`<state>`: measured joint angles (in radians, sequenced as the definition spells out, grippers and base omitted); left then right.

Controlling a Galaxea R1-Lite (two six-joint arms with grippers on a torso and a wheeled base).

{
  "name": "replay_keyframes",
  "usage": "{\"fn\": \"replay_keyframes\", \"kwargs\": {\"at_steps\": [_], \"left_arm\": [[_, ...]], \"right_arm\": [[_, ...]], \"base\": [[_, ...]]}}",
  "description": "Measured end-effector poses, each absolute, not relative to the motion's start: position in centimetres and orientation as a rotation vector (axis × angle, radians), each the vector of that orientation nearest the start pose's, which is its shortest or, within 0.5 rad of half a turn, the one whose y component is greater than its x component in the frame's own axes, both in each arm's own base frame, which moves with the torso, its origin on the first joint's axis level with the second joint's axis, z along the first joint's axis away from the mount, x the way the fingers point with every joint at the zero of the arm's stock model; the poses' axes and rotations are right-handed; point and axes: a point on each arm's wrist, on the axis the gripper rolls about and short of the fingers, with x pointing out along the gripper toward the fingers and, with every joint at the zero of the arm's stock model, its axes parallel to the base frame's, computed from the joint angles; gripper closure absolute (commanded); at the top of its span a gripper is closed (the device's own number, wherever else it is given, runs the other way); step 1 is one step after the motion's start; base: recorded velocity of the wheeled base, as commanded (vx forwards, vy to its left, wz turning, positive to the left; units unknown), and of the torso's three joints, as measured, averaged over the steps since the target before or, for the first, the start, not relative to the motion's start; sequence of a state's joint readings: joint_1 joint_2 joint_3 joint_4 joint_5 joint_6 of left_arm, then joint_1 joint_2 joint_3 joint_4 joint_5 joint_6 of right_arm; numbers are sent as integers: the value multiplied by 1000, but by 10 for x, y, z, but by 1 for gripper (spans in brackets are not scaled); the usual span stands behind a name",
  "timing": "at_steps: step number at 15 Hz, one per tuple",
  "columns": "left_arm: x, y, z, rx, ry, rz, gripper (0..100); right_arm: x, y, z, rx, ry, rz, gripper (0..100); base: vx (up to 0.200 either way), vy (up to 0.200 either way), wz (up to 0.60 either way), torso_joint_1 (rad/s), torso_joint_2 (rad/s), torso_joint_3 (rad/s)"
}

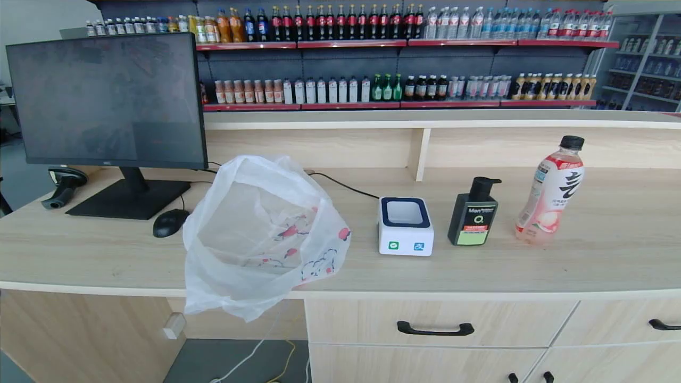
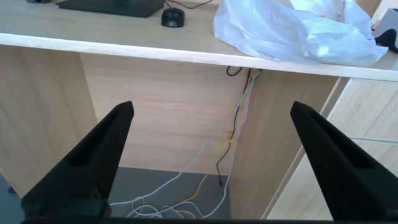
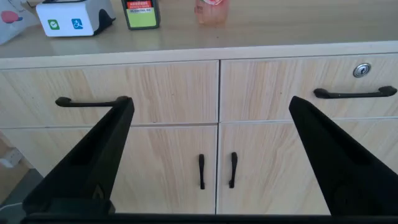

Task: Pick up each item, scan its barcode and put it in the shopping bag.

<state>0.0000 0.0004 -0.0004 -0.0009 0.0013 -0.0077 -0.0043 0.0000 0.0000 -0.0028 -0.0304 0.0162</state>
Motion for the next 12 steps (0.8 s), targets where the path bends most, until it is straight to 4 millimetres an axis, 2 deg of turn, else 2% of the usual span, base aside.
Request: {"fn": "replay_keyframes", "kwargs": {"at_steps": [3, 8, 12], "left_arm": [[-23, 0, 76, -7, -1, 1, 0], [-23, 0, 76, -6, -1, 0, 0], [-23, 0, 76, -6, -1, 0, 0]], "right_arm": [[-24, 0, 81, -35, -36, -31, 0], [-34, 0, 123, -39, -164, 15, 0], [-20, 1, 150, -13, -166, 53, 0]], "base": [[0, 0, 0, 0, 0, 0], [0, 0, 0, 0, 0, 0], [0, 0, 0, 0, 0, 0]]}}
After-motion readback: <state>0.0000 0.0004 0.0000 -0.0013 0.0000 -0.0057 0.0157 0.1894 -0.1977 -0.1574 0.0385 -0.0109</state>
